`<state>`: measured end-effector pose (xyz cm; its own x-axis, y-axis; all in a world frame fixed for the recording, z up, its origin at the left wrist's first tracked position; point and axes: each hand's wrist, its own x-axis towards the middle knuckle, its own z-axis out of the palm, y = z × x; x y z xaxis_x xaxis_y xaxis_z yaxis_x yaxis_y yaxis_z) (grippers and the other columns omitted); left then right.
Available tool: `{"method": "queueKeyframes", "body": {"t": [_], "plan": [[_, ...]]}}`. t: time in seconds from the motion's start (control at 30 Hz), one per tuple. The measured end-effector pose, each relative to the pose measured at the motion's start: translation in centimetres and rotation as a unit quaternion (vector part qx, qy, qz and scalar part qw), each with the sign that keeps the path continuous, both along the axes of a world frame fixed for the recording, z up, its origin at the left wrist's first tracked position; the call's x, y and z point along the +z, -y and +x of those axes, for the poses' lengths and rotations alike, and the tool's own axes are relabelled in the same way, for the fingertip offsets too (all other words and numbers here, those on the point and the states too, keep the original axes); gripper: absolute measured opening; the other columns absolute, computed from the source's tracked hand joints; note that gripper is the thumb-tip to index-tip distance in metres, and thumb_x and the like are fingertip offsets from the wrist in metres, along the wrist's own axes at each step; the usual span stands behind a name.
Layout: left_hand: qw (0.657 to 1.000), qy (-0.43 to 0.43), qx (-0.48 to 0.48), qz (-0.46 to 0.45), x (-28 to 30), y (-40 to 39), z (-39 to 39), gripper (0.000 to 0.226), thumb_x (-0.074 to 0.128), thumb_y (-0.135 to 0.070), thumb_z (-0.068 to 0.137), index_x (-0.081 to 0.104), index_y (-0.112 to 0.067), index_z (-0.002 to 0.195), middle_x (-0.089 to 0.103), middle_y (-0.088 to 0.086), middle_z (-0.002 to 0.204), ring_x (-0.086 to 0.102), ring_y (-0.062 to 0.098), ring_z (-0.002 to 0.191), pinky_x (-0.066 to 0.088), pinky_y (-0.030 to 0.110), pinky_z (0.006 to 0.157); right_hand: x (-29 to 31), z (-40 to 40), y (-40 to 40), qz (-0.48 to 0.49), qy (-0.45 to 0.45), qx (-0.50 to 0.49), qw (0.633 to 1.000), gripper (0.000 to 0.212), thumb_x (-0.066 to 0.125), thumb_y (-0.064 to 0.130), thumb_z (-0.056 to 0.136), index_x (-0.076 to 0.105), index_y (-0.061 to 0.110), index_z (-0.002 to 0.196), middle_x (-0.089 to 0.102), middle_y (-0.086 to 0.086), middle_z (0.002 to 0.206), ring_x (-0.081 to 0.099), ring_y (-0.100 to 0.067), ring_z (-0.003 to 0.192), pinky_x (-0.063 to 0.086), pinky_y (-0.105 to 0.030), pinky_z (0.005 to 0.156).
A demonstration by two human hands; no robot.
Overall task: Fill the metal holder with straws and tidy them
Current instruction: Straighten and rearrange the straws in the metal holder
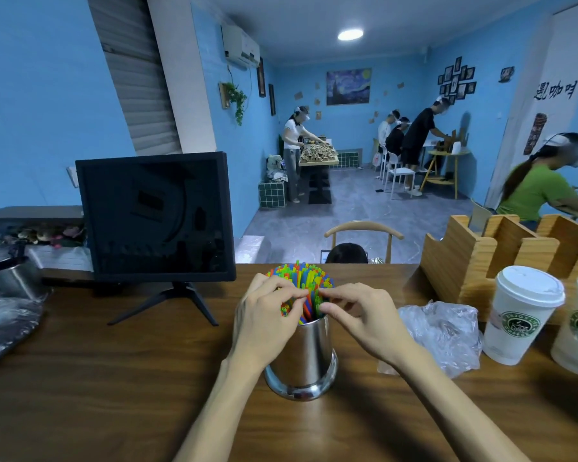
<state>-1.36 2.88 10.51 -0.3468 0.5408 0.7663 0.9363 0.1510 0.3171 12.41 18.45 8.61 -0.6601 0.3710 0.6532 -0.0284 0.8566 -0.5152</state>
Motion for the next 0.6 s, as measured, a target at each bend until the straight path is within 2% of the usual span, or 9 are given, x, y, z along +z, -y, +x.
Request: {"method": "queueKeyframes", "body": {"t": [0.13,0.27,0.4,0.6], "plan": [[1.0,-0.003,0.007,0.024,0.0,0.0,0.1,0.016,0.084,-0.015,0.081,0.081,-0.024,0.094,0.073,-0.011,0.088,0.056,0.009,0.086,0.055,0.028,0.068,-0.4,0.2,0.1,0.003,-0.027,0.005,1.0,0.045,0.067,0.066,0.081,0.078,0.034,0.112,0.076,0.018,0.101,0.067,0.001,0.09,0.056,-0.022,0.08],[0.998,-0.024,0.023,0.061,0.0,0.0,0.3,0.016,0.085,-0.015,0.08,0.082,-0.023,0.094,0.074,-0.01,0.087,0.059,0.012,0.085,0.055,0.028,0.068,-1.4,-0.3,0.1,0.053,-0.064,-0.001,0.997,0.035,0.071,0.054,0.087,0.08,0.029,0.11,0.074,0.018,0.11,0.066,0.003,0.103,0.055,-0.024,0.09],[0.995,-0.04,0.034,0.09,-0.5,-0.2,0.1,0.016,0.084,-0.015,0.081,0.082,-0.02,0.095,0.077,-0.01,0.094,0.058,0.011,0.087,0.054,0.024,0.072,-1.7,-0.5,0.5,0.029,-0.105,-0.006,0.994,0.026,0.073,0.045,0.09,0.082,0.025,0.104,0.07,0.013,0.109,0.069,-0.005,0.097,0.058,-0.03,0.085],[0.994,-0.035,0.049,0.093,-0.5,-0.3,0.1,0.017,0.086,-0.011,0.076,0.081,-0.019,0.09,0.075,-0.006,0.083,0.058,0.011,0.081,0.055,0.025,0.063,-1.3,-0.6,1.3,0.044,-0.081,-0.003,0.996,0.031,0.075,0.05,0.087,0.08,0.027,0.107,0.069,0.014,0.106,0.066,-0.003,0.1,0.056,-0.029,0.086]]}}
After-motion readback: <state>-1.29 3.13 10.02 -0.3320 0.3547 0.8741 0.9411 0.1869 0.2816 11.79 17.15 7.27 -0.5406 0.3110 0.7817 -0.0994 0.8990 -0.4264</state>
